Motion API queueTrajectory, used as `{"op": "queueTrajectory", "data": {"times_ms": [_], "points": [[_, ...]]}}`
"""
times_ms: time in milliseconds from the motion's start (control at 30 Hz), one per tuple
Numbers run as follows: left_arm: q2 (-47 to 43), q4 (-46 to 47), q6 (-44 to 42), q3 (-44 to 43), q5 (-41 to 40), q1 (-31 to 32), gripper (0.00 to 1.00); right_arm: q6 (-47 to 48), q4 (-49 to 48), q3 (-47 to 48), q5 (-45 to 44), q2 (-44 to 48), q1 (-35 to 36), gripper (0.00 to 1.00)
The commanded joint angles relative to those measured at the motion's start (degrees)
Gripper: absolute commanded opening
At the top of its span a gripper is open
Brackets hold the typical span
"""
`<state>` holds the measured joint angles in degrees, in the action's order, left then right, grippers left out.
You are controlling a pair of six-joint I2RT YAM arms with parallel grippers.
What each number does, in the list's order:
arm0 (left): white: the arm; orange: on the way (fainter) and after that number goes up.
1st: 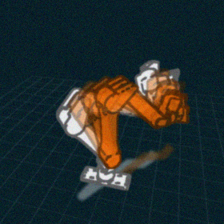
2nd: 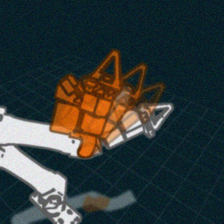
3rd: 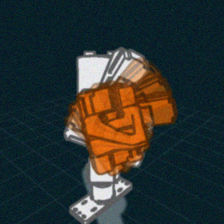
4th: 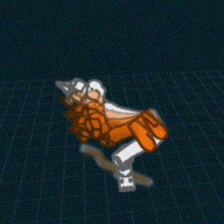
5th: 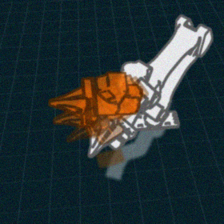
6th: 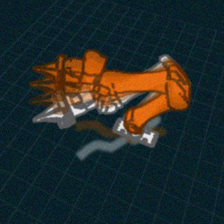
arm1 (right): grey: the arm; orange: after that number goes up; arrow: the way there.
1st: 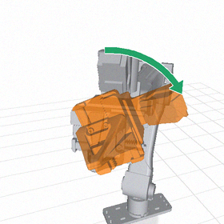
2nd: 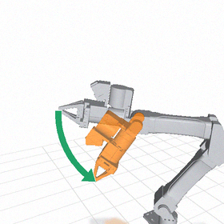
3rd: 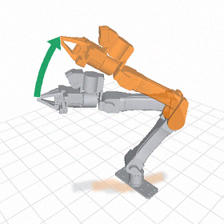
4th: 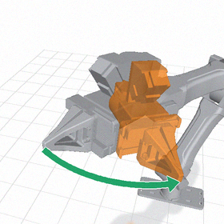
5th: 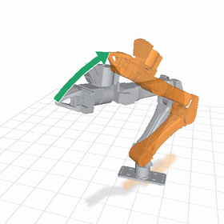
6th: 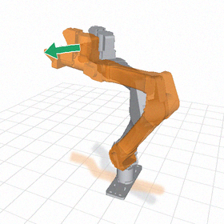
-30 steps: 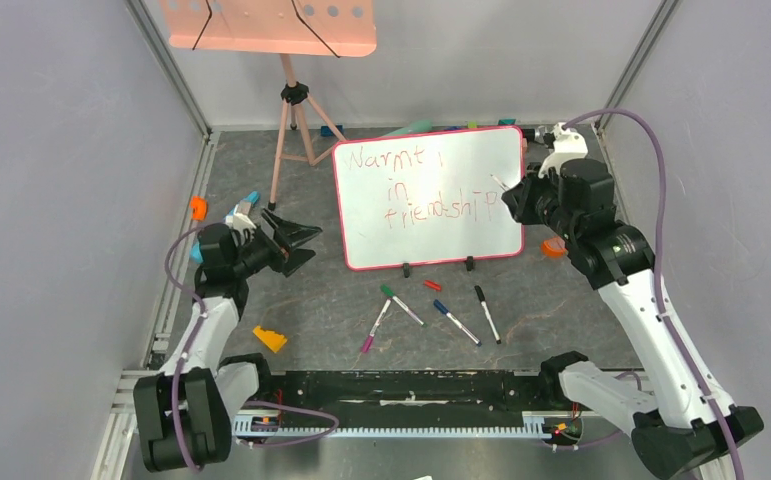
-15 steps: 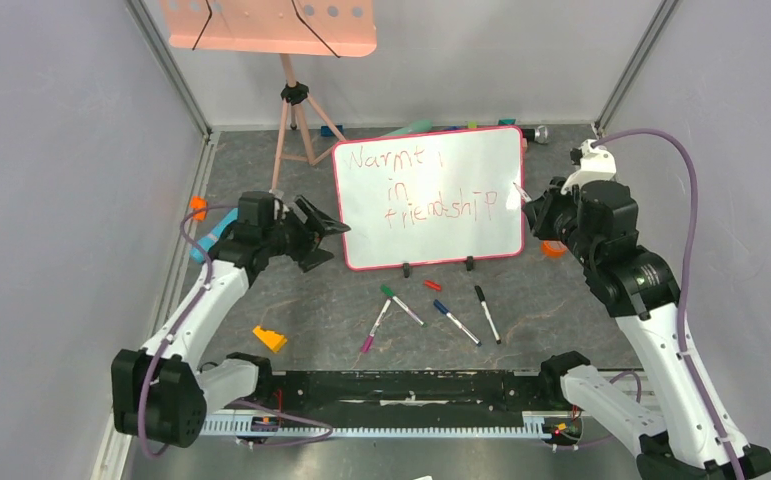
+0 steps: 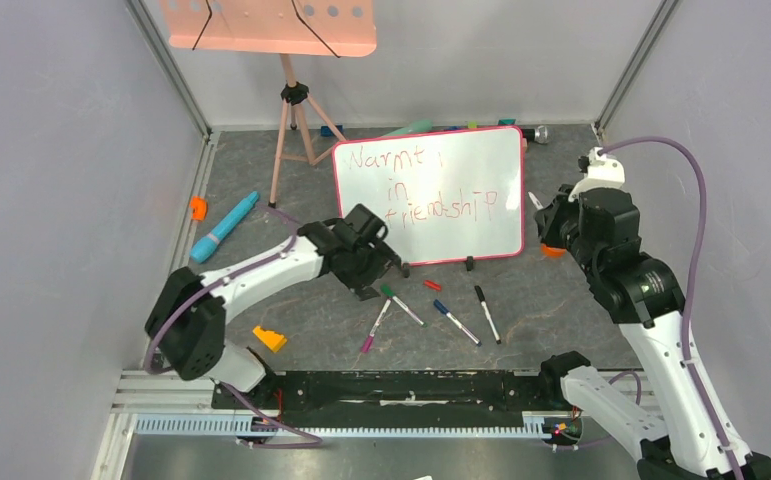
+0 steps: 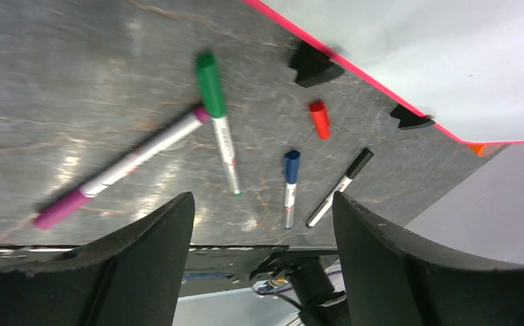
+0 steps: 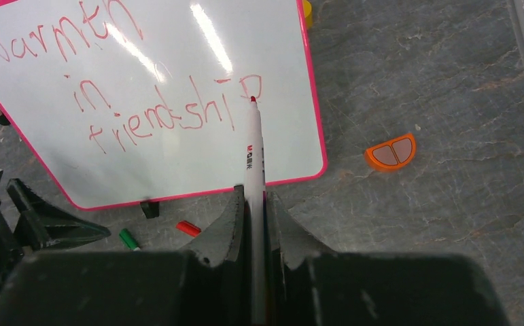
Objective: Write a sentence on the whiteboard
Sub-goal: Pick up the pen cap from the center of the board.
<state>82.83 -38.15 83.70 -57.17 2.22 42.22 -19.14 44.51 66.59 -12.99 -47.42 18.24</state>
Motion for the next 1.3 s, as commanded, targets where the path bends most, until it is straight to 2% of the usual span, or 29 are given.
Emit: {"op": "queueTrajectory", "data": {"times_ms": [0, 67, 133, 300, 467, 733, 867, 1267], "points": [[7.2, -3.7, 10.3, -9.0, -6.7, 4.6, 0.78, -1.2, 0.4, -1.0, -2.7, 1.6, -0.1, 0.00], [10.2, -3.8, 13.3, -11.5, -7.5, 6.7, 0.78, -1.3, 0.7, -1.3, -3.4, 2.1, -0.1, 0.00], [13.3, -3.9, 15.0, -14.0, -9.0, 8.5, 0.72, -1.4, 0.8, -1.6, -3.9, 2.6, -0.1, 0.00], [19.5, -5.2, 18.8, -19.2, -11.2, 11.3, 0.69, -1.5, 0.3, -2.5, -4.6, 4.0, -0.1, 0.00], [22.5, -5.7, 20.5, -21.8, -13.6, 11.4, 0.63, -0.8, 0.0, -2.1, -4.3, 4.8, -0.1, 0.00], [28.4, -8.9, 22.5, -26.5, -13.1, 11.4, 0.54, 1.0, -0.2, 0.3, -4.5, 3.1, -0.1, 0.00], [30.9, -12.1, 22.5, -29.4, -12.7, 11.6, 0.54, 1.4, -0.4, 0.5, -4.4, 2.6, -0.1, 0.00], [35.5, -10.5, 22.5, -29.7, -9.8, 11.8, 0.50, 1.1, -0.2, 0.0, -5.1, 3.0, -0.1, 0.00]]}}
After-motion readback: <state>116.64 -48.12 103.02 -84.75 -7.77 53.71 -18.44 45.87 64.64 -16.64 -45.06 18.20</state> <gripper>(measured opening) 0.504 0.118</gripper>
